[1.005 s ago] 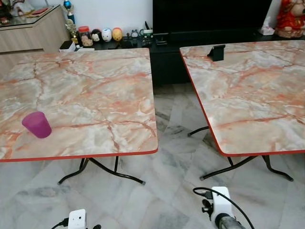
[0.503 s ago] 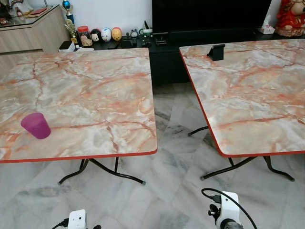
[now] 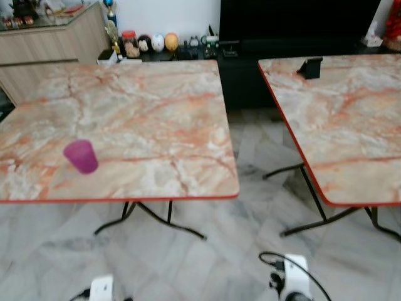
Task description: Setting the table
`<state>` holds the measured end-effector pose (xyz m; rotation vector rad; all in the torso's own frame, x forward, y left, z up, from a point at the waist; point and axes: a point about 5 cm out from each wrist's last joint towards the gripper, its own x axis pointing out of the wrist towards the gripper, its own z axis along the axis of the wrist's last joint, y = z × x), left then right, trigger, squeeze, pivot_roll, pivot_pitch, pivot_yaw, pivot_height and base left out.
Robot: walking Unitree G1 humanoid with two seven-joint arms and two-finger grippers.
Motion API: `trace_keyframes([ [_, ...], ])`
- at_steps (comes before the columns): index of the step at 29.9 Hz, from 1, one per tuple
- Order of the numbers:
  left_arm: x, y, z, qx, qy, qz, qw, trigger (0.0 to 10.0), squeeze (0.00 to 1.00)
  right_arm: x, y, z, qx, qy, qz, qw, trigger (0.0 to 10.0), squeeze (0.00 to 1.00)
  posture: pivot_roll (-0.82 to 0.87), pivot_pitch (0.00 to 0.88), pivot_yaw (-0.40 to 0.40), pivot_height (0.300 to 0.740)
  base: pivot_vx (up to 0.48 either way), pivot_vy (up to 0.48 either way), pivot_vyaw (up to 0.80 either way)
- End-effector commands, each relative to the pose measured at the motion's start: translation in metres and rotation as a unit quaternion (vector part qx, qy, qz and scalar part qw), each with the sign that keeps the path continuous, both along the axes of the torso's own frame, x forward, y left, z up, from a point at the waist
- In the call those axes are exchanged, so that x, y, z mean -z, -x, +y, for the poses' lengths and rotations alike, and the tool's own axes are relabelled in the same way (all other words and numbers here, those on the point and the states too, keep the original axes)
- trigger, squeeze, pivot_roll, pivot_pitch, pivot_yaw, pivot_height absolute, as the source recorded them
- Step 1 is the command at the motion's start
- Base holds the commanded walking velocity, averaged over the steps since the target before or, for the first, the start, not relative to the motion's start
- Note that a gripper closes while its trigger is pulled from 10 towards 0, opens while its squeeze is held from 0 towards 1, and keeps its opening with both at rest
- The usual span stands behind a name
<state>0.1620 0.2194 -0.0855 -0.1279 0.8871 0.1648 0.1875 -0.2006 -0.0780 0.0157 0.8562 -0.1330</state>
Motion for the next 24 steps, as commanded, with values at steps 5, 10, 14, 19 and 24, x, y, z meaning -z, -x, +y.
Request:
trace_keyframes([
  [5, 0.0013, 0.0048, 0.0041, -0.005, -0.003, 0.009, 1.0, 10.0, 0.0, 0.0016, 0.0005, 0.0073, -0.001, -0.008, 0.004, 1.0, 10.0, 0.0, -0.07, 0.0, 0.059, 0.74, 0.0, 0.366, 0.0],
  [10, 0.0011, 0.0044, 0.0043, -0.006, -0.003, 0.008, 1.0, 10.0, 0.0, 0.0016, 0.0005, 0.0076, 0.0, -0.009, 0.004, 1.0, 10.0, 0.0, -0.06, 0.0, 0.059, 0.74, 0.0, 0.366, 0.0],
  [14, 0.0011, 0.0044, 0.0043, -0.006, -0.003, 0.007, 1.0, 10.0, 0.0, 0.0015, 0.0001, 0.008, 0.0, -0.009, 0.003, 1.0, 10.0, 0.0, -0.06, 0.0, 0.06, 0.74, 0.0, 0.366, 0.0],
  [19, 0.0011, 0.0044, 0.0042, -0.006, -0.003, 0.007, 1.0, 10.0, 0.0, 0.0006, -0.002, 0.0094, -0.001, -0.009, 0.0, 1.0, 10.0, 0.0, -0.06, 0.0, 0.059, 0.74, 0.0, 0.364, 0.0],
  [24, 0.001, 0.0042, 0.0043, -0.005, -0.004, 0.007, 1.0, 10.0, 0.0, -0.001, -0.0059, 0.0119, -0.005, -0.01, -0.005, 1.0, 10.0, 0.0, -0.06, 0.0, 0.058, 0.74, 0.0, 0.216, 0.0],
])
